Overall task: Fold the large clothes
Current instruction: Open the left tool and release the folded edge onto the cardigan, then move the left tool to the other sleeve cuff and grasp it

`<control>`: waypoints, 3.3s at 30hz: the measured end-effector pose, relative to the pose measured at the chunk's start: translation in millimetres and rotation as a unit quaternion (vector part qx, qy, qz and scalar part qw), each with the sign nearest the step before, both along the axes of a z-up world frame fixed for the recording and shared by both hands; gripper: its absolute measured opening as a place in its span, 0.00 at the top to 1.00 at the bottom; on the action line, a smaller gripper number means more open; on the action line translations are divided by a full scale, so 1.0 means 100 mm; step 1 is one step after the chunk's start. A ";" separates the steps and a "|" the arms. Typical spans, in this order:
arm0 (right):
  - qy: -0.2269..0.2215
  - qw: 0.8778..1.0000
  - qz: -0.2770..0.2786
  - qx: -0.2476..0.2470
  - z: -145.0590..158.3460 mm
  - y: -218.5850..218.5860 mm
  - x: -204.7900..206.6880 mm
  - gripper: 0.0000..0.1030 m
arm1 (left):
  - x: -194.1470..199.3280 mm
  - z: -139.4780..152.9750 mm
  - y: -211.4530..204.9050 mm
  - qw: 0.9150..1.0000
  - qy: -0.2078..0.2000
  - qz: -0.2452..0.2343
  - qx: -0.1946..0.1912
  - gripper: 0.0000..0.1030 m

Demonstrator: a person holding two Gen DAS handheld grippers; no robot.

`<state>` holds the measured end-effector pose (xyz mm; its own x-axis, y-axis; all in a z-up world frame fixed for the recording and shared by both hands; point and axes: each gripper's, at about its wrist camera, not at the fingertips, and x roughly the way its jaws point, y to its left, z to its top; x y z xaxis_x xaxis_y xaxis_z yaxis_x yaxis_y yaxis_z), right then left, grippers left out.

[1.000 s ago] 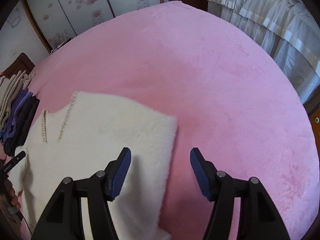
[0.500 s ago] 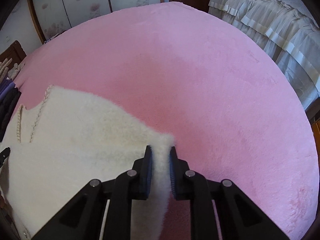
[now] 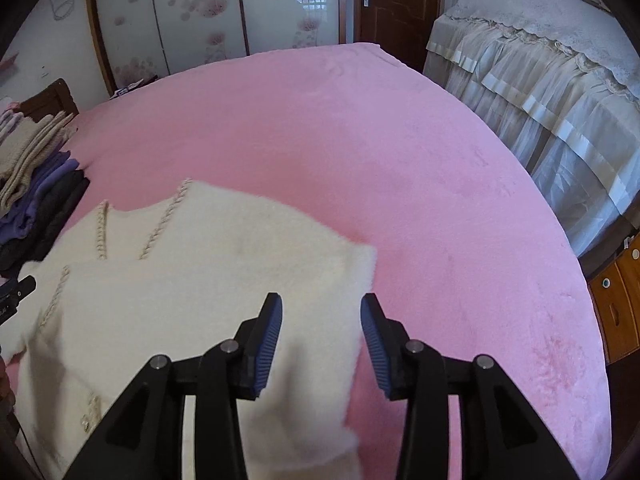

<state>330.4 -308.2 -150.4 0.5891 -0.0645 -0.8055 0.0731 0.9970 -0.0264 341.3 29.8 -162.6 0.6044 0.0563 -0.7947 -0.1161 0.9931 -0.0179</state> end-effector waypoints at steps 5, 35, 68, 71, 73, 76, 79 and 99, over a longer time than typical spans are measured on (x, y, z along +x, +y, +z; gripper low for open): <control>-0.010 0.999 0.029 0.021 0.26 0.34 -0.50 0.60 | -0.60 0.44 -0.04 0.999 -0.021 -0.002 -0.040 0.17; -0.111 0.991 0.043 0.065 1.41 0.95 -2.24 0.58 | -2.72 1.52 0.31 0.992 -0.081 0.070 -0.072 0.04; -0.085 0.957 0.276 -0.010 1.09 3.99 -1.84 0.46 | -2.56 0.23 2.56 0.932 -0.038 0.306 -0.189 0.04; -0.064 0.955 0.288 -0.019 0.88 4.23 -1.68 0.46 | -2.44 -0.12 2.68 0.920 -0.027 0.326 -0.217 0.04; -0.052 0.955 0.291 -0.024 0.72 4.36 -1.58 0.46 | -2.39 -0.31 2.79 0.909 -0.028 0.346 -0.230 0.05; -0.044 0.955 0.293 -0.032 0.51 4.52 -1.42 0.46 | -2.34 -0.58 2.99 0.892 -0.031 0.374 -0.253 0.05; -0.045 0.956 0.286 -0.040 0.33 4.65 -1.23 0.46 | -2.31 -0.78 3.14 0.878 -0.031 0.395 -0.269 0.05; 0.008 0.967 0.256 -0.011 -0.53 4.82 -0.61 0.46 | -1.93 -1.26 3.53 0.843 -0.078 0.463 -0.263 0.23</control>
<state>269.8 174.1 -203.3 0.5363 0.2161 -0.8159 -0.4307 0.9014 -0.0443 148.0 382.8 -288.8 0.5941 0.2267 -0.7718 -0.7926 0.3283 -0.5138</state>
